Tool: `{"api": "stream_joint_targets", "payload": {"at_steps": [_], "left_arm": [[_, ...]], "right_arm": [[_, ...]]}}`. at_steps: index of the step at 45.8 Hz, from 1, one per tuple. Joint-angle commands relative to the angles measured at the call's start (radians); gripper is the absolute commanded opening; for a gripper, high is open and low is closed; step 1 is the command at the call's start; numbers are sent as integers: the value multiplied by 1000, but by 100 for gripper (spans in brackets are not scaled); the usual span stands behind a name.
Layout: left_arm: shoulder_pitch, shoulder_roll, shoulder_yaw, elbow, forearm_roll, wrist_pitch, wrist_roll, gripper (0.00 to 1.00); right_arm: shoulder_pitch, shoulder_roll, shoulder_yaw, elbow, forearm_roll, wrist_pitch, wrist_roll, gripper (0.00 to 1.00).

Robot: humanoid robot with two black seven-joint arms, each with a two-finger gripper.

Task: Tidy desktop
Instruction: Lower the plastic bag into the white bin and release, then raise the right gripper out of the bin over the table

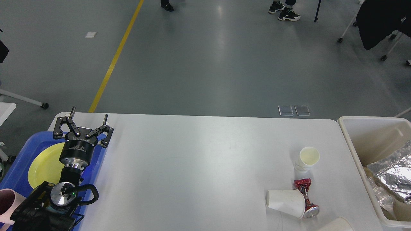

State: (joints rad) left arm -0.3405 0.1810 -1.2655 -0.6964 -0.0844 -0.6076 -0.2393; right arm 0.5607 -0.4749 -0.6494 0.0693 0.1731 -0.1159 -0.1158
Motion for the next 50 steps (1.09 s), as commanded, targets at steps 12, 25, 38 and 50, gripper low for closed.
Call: {"api": "stream_joint_targets", "payload": {"at_steps": [12, 25, 38, 50], "left_arm": [[0, 0, 0, 0, 0, 0, 0, 96], [0, 0, 0, 0, 0, -1, 0, 96], [0, 0, 0, 0, 0, 0, 0, 96], [0, 0, 0, 0, 0, 0, 0, 96]], "right_arm": [[-59, 44, -12, 0, -1, -74, -39, 0], [-85, 52, -10, 0, -6, -145, -38, 84], [-77, 53, -9, 7, -4, -222, -38, 100], [19, 38, -15, 20, -21, -179, -39, 100]]}}
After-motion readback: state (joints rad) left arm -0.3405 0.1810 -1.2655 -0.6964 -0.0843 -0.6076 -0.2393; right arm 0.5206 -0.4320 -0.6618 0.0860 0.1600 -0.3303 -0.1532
